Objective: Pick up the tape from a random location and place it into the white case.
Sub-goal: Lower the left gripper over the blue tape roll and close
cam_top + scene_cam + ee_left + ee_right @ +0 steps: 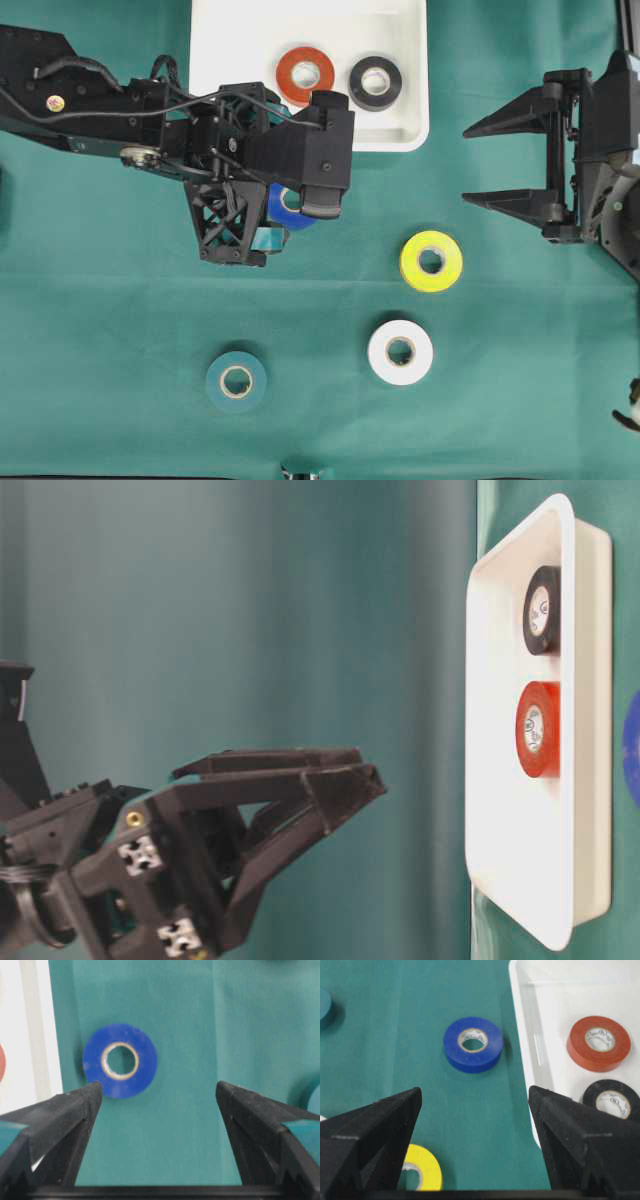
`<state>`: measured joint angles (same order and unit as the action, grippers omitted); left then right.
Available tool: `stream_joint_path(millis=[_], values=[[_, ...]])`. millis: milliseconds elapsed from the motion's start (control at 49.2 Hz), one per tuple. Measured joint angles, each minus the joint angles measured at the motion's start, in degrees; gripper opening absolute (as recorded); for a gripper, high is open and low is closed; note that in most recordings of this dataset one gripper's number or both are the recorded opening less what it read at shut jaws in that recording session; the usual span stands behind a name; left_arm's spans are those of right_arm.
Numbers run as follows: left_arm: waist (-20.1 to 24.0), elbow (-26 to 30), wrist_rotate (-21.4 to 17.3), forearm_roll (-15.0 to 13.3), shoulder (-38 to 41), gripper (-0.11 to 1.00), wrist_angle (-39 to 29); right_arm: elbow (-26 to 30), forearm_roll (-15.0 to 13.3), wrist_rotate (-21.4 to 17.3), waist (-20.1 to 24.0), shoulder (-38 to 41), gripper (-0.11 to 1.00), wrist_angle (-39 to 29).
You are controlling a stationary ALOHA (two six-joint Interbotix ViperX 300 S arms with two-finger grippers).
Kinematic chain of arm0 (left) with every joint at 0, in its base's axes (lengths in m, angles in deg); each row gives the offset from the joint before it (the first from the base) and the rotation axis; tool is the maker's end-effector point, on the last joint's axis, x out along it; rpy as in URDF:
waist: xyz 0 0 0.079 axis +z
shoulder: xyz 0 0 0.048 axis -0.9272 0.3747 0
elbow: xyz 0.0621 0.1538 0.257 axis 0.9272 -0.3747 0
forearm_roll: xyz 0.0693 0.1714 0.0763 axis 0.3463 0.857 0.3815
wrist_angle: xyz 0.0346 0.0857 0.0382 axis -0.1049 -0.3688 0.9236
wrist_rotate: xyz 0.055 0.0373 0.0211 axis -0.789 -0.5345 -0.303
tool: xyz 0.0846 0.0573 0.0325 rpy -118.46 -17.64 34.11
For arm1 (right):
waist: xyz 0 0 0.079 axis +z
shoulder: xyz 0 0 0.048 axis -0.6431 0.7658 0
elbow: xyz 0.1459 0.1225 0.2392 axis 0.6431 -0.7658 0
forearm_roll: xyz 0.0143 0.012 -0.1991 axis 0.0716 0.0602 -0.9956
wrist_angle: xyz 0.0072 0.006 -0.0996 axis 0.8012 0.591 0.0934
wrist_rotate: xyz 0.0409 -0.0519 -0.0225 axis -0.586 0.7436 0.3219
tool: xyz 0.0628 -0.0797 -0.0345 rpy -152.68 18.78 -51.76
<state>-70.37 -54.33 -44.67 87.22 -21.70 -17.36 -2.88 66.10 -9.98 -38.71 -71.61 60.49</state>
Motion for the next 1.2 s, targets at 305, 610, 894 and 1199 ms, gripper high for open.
stream_joint_path(millis=[305,610,894,1199], values=[[-0.8,-7.7,0.1,0.1,3.6,0.99,10.5,0.0,0.1,0.0,0.0,0.1,0.82,0.0],[-0.8,-11.5,0.1,0.1,7.5,0.99,18.6,0.0,0.0,0.0,0.0,0.5,0.82,0.0],[-0.8,-12.0,0.1,0.1,11.4,0.99,21.3,0.0,0.0,0.0,0.0,1.1,0.82,0.0],[-0.8,-11.6,0.0,0.2,15.0,0.99,23.3,0.0,0.0,0.0,0.0,1.3,0.82,0.0]])
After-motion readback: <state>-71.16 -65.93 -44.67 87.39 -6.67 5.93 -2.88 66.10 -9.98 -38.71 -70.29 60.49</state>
